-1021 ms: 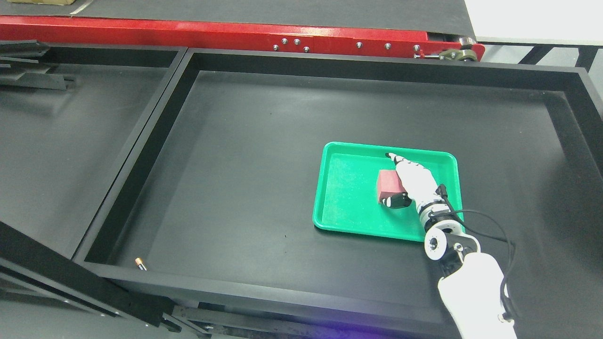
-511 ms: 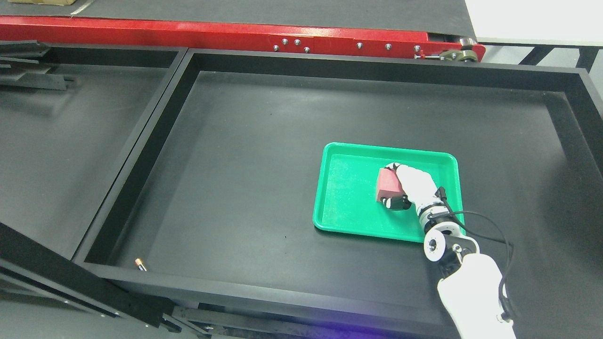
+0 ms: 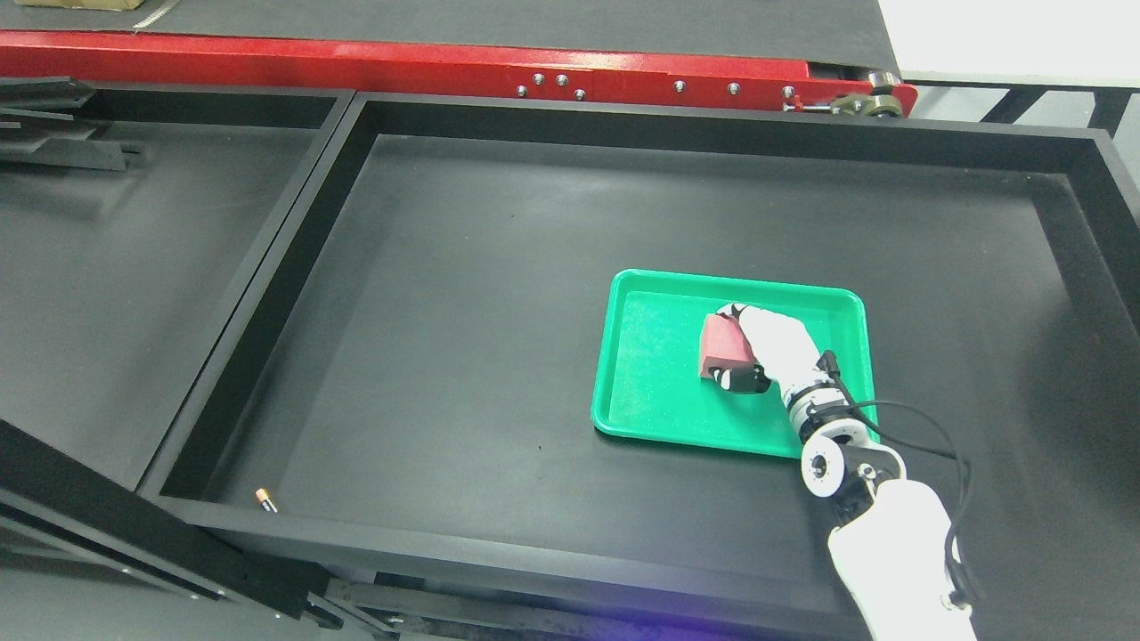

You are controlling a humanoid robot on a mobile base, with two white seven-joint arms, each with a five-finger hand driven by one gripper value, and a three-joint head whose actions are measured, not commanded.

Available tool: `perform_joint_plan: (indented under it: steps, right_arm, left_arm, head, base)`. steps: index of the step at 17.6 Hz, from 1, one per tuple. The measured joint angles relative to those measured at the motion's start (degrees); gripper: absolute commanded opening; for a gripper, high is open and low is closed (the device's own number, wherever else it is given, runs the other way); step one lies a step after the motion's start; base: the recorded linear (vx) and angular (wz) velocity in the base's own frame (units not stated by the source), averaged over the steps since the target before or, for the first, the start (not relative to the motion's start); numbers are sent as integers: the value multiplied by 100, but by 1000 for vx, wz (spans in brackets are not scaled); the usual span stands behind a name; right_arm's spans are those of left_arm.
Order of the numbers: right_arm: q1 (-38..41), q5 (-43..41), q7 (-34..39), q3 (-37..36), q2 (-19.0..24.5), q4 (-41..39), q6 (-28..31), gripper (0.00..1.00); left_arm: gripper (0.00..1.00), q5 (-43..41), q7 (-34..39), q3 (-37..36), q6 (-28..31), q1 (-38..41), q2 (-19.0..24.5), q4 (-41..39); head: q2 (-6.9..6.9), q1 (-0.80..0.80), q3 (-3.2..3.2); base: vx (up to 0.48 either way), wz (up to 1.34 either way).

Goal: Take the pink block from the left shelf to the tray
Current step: 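Close the right hand fingers around the pink block, then lift the pink block up off the green tray with the right hand, then carry the pink block in the right hand while turning toward the white table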

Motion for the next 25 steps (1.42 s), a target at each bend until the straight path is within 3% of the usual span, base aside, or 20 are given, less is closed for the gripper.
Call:
perform_joint_plan:
  steps: [13,18,25]
  right_arm:
    - [621,-1537,-1940,-551,0,-1008,-1852,4]
    - [816,-1816,-2653,-752,0,-1294,-2062,4]
    - [893,-1983,-2941,-898,0,-1501,-2294,4]
  left_arm:
    - [100,0,0,0,36,0,0,0]
    - [100,0,0,0,40,0,0,0]
    - [100,0,0,0,40,0,0,0]
  head:
    - [0,0,0]
    - [0,0,0]
    - [0,0,0]
  base:
    - [-19,0]
    - [-75,0]
    - [-116,37]
